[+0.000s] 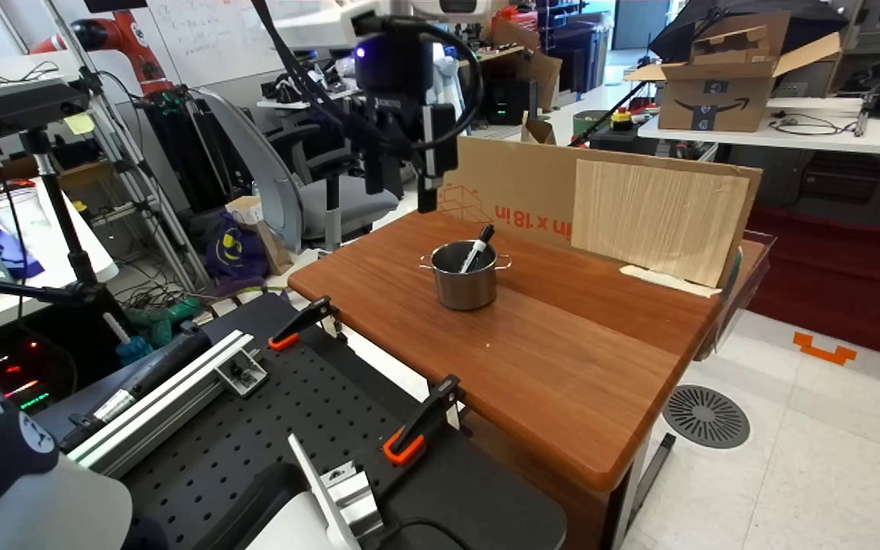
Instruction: Remove the marker from the pot and put it on the table
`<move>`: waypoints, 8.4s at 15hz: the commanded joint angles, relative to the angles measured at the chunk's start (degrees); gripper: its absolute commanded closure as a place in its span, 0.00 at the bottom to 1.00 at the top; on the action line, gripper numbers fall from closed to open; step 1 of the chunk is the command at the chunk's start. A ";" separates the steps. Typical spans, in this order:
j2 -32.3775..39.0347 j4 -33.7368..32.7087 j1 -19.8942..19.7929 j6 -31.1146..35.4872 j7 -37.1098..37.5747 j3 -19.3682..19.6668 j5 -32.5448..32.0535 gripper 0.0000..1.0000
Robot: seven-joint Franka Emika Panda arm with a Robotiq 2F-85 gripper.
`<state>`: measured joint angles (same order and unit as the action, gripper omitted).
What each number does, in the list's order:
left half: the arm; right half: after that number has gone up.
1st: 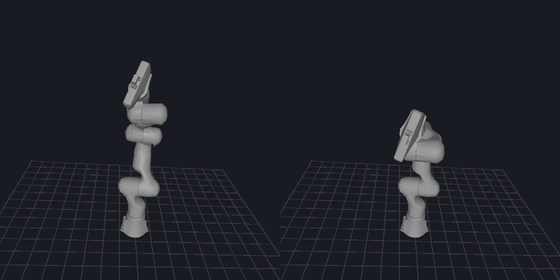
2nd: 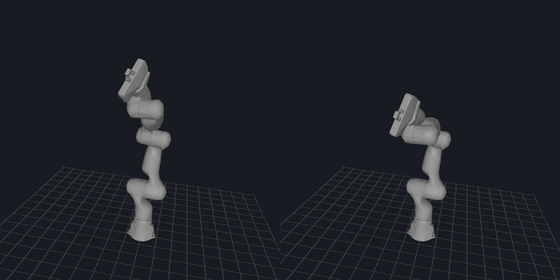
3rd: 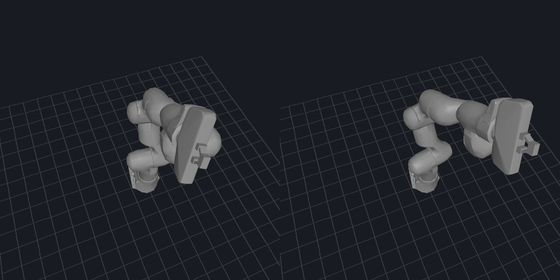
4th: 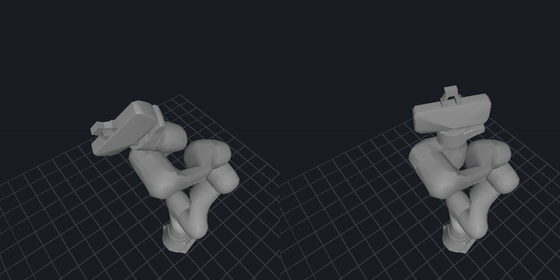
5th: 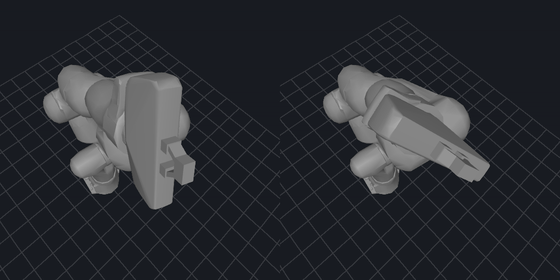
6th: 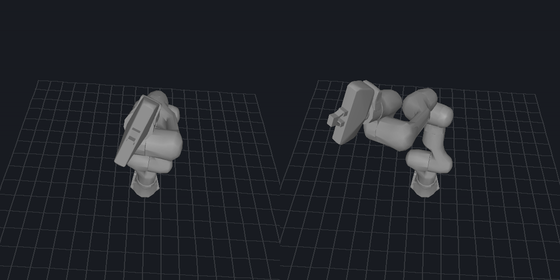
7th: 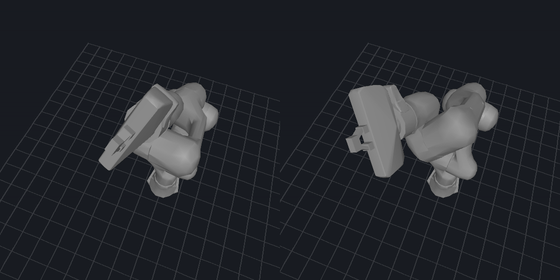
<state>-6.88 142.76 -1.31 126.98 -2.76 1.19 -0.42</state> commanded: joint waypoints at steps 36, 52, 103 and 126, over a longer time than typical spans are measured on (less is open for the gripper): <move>30.43 -20.52 -0.47 18.57 1.30 -1.42 -0.92 0.75; 22.19 -18.07 -0.70 17.01 1.11 -1.93 3.24 0.95; 46.01 -34.56 -12.86 19.09 -0.33 3.41 9.96 0.48; 36.39 -30.25 -11.78 19.00 0.86 2.73 9.91 0.00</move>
<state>34.97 109.04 -13.67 146.86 -2.54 4.30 8.92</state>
